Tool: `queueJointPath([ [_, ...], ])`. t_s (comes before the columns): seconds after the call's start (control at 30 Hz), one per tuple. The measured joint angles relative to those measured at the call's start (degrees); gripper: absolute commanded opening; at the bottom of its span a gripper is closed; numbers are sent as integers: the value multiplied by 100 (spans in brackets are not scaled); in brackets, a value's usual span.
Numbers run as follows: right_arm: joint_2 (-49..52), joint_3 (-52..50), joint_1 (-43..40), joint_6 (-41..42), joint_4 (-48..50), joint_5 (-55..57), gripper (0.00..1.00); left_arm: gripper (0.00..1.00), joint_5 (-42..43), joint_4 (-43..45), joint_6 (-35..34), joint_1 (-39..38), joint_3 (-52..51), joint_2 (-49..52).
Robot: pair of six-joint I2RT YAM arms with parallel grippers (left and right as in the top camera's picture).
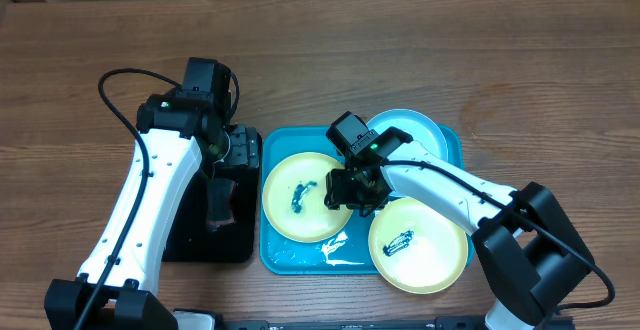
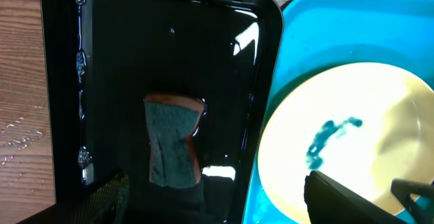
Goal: Clean dirty plates on tray and stack at the side
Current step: 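Move right gripper to the left yellow plate rim and grasp it, then lower left gripper into black tray and grasp the scrub sponge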
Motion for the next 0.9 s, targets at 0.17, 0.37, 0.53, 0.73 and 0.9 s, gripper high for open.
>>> queueJointPath([
  [0.17,0,-173,0,221,363,116,58,80,2,-9,2,0,0,0],
  [0.37,-17,-538,-2,474,782,160,28,72,2,-20,-2,0,0,0],
  [0.53,-11,-616,-11,649,894,214,9,67,9,-26,2,0,0,0],
  [0.73,-11,-629,-35,750,911,214,4,57,24,-160,-28,0,0,0],
  [0.9,-11,-629,-35,752,916,210,4,20,22,-354,-20,2,-2,0],
])
